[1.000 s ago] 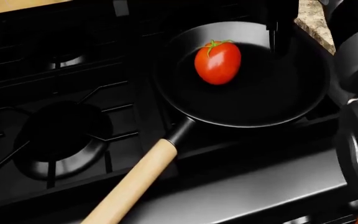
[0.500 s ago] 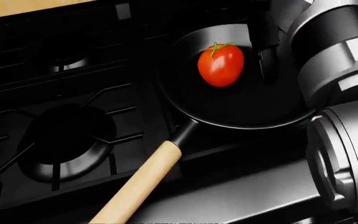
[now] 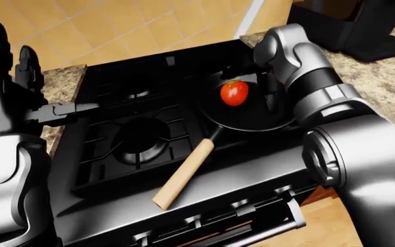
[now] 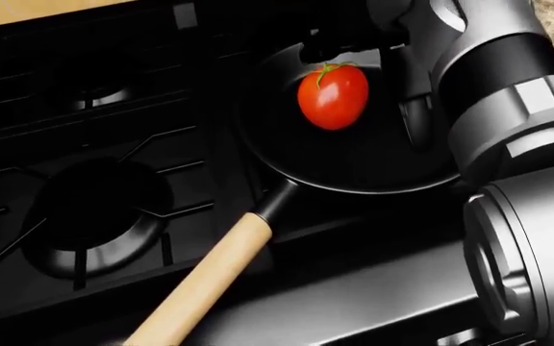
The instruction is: Pick the tomato from the pan and place it on the plate.
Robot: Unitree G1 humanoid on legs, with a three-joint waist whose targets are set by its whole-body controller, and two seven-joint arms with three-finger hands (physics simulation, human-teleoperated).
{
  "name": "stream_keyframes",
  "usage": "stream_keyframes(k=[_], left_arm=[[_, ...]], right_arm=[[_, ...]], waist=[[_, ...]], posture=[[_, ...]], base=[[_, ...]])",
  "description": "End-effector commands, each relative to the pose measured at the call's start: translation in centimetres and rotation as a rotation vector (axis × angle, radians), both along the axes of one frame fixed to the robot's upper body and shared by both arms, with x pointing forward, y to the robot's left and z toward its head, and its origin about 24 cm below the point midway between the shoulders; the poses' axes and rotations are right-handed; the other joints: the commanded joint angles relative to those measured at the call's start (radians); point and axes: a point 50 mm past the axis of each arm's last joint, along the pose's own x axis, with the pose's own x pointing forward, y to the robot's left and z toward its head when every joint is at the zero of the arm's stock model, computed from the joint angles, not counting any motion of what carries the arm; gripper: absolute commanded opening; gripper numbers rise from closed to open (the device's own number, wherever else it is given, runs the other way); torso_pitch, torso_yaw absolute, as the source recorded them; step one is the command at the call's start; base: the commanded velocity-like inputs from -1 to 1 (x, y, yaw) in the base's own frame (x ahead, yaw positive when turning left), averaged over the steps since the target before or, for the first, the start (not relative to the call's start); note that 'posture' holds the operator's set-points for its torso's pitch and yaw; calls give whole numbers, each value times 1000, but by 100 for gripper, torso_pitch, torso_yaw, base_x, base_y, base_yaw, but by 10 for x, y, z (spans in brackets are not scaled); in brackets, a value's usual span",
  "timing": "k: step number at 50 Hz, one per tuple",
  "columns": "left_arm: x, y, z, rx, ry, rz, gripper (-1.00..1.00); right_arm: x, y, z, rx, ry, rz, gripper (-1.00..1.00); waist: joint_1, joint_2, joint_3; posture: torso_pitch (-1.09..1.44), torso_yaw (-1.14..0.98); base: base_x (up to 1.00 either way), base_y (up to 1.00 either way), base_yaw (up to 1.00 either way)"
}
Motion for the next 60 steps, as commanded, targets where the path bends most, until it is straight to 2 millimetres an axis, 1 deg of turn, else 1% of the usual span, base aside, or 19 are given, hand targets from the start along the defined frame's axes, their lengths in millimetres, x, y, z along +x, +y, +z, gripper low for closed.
stream_keyframes(k=[1,9,17,34,42,51,52,53,54,55,56,58,59,60], left_arm=[[-6,0,16,29,-81,8,100],[-7,1,14,26,-79,11,100],[-7,2,11,20,-75,12,100],[-6,4,6,12,-68,14,100],[-6,5,4,9,-65,14,100],[-7,6,1,5,-61,18,100],[-7,6,1,5,-60,18,100],[-7,6,0,5,-59,17,100],[-7,6,0,5,-59,17,100],[-7,6,-1,4,-58,17,100],[-7,6,-1,5,-57,17,100],[-7,6,-1,4,-57,18,100],[-7,6,-2,4,-56,18,100],[-7,6,-3,5,-54,17,100]], right_arm=[[-2,5,26,7,-90,21,100],[-2,8,22,7,-93,34,100],[-1,16,21,44,-125,55,100],[3,19,10,76,-148,27,100],[5,24,7,103,-202,46,100],[7,23,-9,93,-200,38,100],[7,23,-10,92,-198,37,96],[7,23,-11,90,-197,36,87],[7,22,-13,87,-196,35,62],[8,22,-14,82,-194,33,25],[8,22,-15,81,-192,31,9],[8,21,-18,74,-187,31,-9],[8,21,-18,72,-187,31,-11],[8,20,-19,59,-190,34,-21]], waist=[[0,2,-30],[-1,4,-31],[-1,4,-33],[2,3,-35],[2,3,-36],[3,2,-36],[3,2,-36],[3,2,-36],[4,2,-36],[4,2,-37],[5,1,-38],[6,1,-37],[6,1,-37],[6,1,-37]], posture=[[0,0],[0,0],[0,0],[0,0],[0,0],[0,0],[0,0],[0,0],[0,0],[0,0],[0,0],[0,0],[0,0],[0,0]], base=[[0,0,0],[0,0,0],[0,0,0],[0,0,0],[0,0,0],[0,0,0],[0,0,0],[0,0,0],[0,0,0],[0,0,0],[0,0,0],[0,0,0],[0,0,0],[0,0,0]])
